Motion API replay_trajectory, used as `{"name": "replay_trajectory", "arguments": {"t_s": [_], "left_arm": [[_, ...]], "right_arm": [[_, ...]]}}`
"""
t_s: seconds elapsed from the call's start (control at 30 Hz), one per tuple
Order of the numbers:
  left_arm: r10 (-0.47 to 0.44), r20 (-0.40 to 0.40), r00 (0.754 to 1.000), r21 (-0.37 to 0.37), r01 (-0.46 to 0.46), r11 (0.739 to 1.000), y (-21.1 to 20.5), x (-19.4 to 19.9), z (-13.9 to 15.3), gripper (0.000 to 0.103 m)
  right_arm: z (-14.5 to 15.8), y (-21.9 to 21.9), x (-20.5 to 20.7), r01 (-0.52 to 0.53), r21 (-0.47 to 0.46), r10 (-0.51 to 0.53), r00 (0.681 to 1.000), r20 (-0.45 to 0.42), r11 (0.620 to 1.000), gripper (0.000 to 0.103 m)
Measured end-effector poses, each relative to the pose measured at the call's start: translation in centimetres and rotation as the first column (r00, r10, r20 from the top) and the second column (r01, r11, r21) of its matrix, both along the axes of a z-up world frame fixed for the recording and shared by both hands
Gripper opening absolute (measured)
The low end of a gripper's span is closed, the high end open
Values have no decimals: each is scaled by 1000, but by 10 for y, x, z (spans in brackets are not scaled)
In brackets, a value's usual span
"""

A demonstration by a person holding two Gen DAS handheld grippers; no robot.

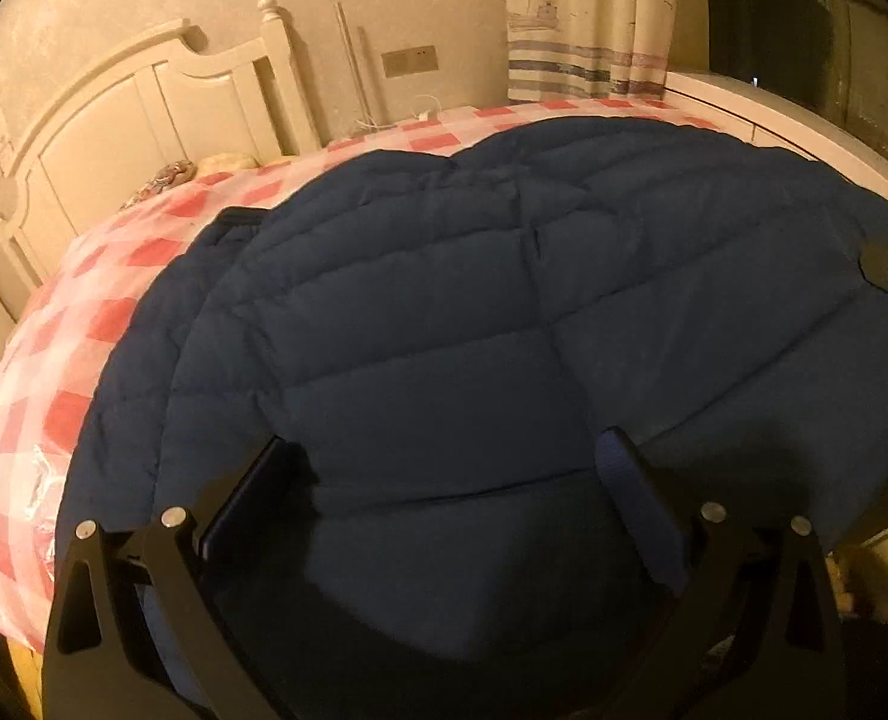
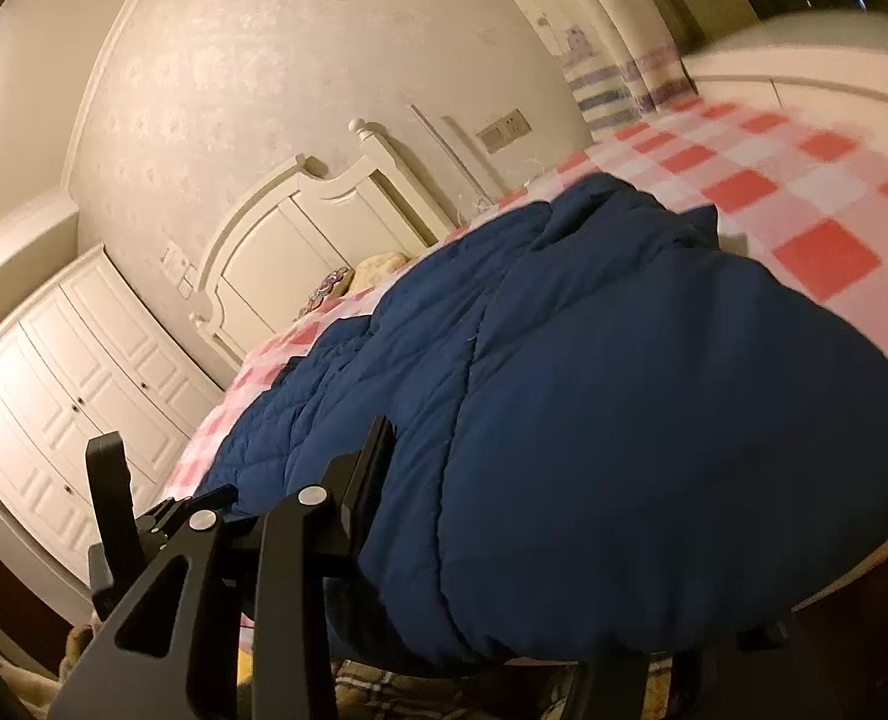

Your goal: Fold large clothes

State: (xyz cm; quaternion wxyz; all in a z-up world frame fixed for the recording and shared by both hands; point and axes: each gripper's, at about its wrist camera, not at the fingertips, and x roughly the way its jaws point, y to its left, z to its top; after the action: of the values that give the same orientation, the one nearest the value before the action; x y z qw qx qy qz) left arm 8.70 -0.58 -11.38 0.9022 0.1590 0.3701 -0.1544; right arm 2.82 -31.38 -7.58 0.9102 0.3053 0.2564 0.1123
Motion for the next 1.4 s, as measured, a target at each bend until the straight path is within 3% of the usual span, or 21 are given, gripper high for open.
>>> {"name": "replay_trajectory", "arguments": {"t_s": [0.4,0.57,0.67,0.73,0.83,0.9,0.97,1.03,1.07,1.1,1.17,1.23,1.27,1.3,1.37,1.4], "left_arm": [[0,14,1000,0,0,1000,8,-9,2,101],[12,91,996,31,-15,999,18,-18,15,101],[-14,59,998,57,10,998,15,-14,-2,101],[-16,77,997,68,11,998,12,-14,-8,101],[-43,50,998,61,39,997,15,-11,-5,101],[-70,25,997,-10,70,998,33,-9,8,101],[-52,28,998,-145,56,988,64,-7,28,101],[-5,0,1000,-357,4,934,117,3,53,101],[9,-37,999,-467,-26,884,144,12,61,101],[4,-101,995,-597,-64,800,176,24,66,101],[-42,-157,987,-711,-83,698,207,41,68,101],[-136,-179,974,-791,-60,609,227,58,66,101],[-167,-207,964,-818,-77,569,233,69,61,101],[-170,-241,956,-822,-107,560,236,76,57,101],[-126,-356,926,-788,-225,573,241,95,37,101],[-128,-376,918,-791,-246,559,245,103,30,101]], "right_arm": [[28,20,-2,17,-123,-12,999,41,992,51],[29,19,-1,25,-129,-21,999,32,991,51],[46,33,0,28,-203,-15,998,68,979,51],[60,50,0,21,-278,7,995,101,960,51],[89,91,1,2,-446,88,980,181,895,51],[104,118,1,-1,-547,147,964,223,837,51],[114,141,3,-5,-613,194,950,243,790,51],[121,172,6,-15,-694,263,931,252,720,51],[122,193,9,-23,-744,308,919,248,668,51],[121,207,10,-31,-774,338,910,239,632,51],[116,246,16,-58,-849,414,889,196,525,51],[99,297,22,-101,-927,510,854,105,361,51],[85,322,24,-122,-958,554,832,44,260,51],[72,341,24,-135,-975,580,814,-8,175,51],[33,378,22,-133,-991,603,788,-122,-26,51],[23,385,21,-118,-991,601,788,-136,-70,51]]}}
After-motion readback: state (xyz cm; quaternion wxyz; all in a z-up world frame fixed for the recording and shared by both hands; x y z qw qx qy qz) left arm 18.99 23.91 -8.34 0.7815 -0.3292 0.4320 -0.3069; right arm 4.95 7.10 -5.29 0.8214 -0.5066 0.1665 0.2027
